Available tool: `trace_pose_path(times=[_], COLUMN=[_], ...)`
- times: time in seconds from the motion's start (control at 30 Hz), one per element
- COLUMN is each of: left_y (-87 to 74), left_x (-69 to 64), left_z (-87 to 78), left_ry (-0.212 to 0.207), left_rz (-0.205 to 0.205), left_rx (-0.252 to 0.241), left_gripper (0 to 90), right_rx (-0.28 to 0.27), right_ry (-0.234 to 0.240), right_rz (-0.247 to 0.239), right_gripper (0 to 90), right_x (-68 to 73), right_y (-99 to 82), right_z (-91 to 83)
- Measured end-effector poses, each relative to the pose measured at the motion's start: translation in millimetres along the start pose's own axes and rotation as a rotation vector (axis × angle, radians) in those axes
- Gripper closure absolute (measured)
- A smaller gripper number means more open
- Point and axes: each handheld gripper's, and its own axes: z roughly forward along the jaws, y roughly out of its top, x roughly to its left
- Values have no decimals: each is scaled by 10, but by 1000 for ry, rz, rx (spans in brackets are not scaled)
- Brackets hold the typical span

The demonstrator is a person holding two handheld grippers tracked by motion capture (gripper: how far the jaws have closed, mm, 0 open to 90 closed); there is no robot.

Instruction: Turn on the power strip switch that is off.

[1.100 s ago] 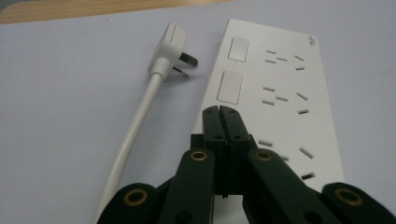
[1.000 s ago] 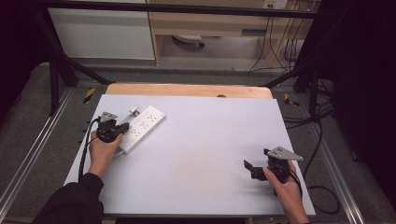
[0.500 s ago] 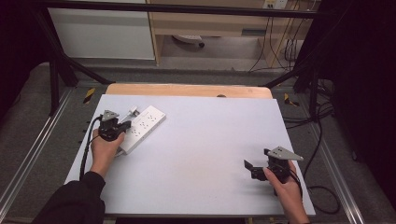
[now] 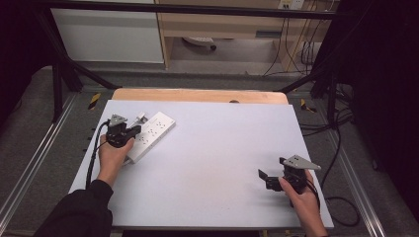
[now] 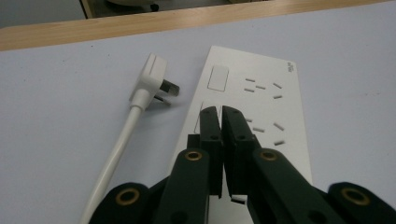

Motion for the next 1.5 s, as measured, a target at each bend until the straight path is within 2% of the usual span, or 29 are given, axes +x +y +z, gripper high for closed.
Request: trace_pose_path(times=[0.23, 0.57, 0.73, 0.83, 0.93, 1.1, 1.4, 1.5], left_y=[10, 32, 29, 30, 36, 44, 63, 69], left_x=[-20, -58, -76, -83, -88, -102, -135, -156], left_z=[3, 13, 28, 36, 39, 39, 23, 24], left_ry=[0, 15, 2, -7, -14, -31, -45, -54], left_rz=[3, 28, 30, 16, 18, -3, 27, 17], left_rx=[-18, -56, -56, -55, -71, -89, -132, -139], left_gripper=[817, 608, 510, 457, 413, 329, 240, 168], right_rx=[-2, -2, -2, -2, -1, -2, -4, -4], right_ry=[1, 2, 3, 4, 4, 3, 2, 3], right_rz=[1, 2, 1, 0, 1, 0, 0, 0], right_gripper=[31, 31, 30, 30, 30, 30, 30, 30], right_x=[-1, 0, 4, 5, 2, 4, 3, 4], right_y=[1, 1, 1, 1, 2, 3, 6, 5], right_z=[-2, -1, 3, 2, 0, 0, -3, -3])
